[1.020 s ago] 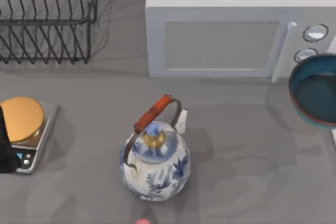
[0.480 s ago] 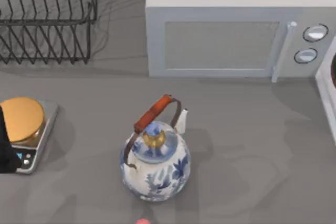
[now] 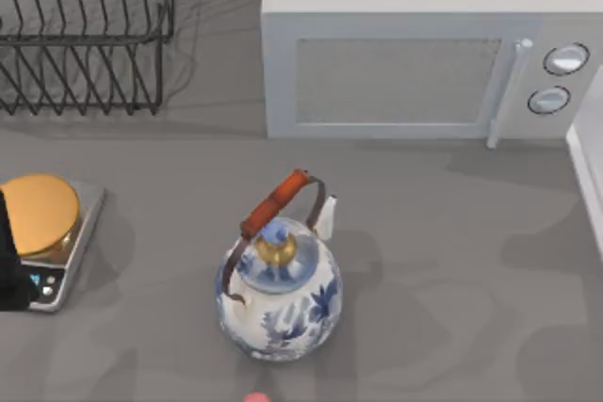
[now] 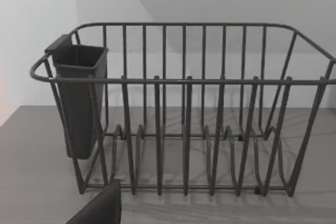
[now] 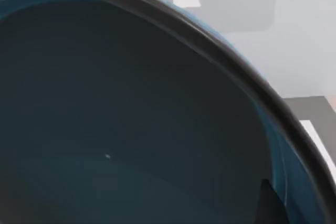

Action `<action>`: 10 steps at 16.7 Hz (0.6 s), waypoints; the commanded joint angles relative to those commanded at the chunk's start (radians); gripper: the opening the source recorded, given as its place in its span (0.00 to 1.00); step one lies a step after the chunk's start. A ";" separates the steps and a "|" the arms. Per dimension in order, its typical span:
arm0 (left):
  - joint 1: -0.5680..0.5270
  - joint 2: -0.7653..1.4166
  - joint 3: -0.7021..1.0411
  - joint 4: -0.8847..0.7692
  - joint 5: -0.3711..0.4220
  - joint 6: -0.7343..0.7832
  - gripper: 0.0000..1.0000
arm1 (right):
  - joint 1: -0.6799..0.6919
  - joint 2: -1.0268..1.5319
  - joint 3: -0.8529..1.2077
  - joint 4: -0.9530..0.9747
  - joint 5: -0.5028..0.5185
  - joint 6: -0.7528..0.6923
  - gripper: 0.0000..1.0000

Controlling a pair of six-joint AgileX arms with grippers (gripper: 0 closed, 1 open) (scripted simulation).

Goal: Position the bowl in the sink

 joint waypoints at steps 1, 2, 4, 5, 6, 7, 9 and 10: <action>0.000 0.000 0.000 0.000 0.000 0.000 1.00 | -0.009 -0.021 -0.011 0.051 -0.012 0.007 0.00; 0.000 0.000 0.000 0.000 0.000 0.000 1.00 | -0.016 -0.039 -0.017 0.092 -0.022 0.014 0.00; 0.000 0.000 0.000 0.000 0.000 0.000 1.00 | -0.024 -0.063 -0.022 0.142 -0.035 0.024 0.00; 0.000 0.000 0.000 0.000 0.000 0.000 1.00 | -0.026 -0.068 -0.022 0.151 -0.038 0.026 0.00; 0.000 0.000 0.000 0.000 0.000 0.000 1.00 | -0.026 -0.068 -0.022 0.151 -0.038 0.026 0.00; 0.000 0.000 0.000 0.000 0.000 0.000 1.00 | -0.026 -0.068 -0.022 0.151 -0.038 0.026 0.00; 0.000 0.000 0.000 0.000 0.000 0.000 1.00 | -0.021 -0.064 -0.019 0.149 -0.037 0.027 0.00; 0.000 0.000 0.000 0.000 0.000 0.000 1.00 | -0.021 -0.062 -0.019 0.152 -0.037 0.027 0.00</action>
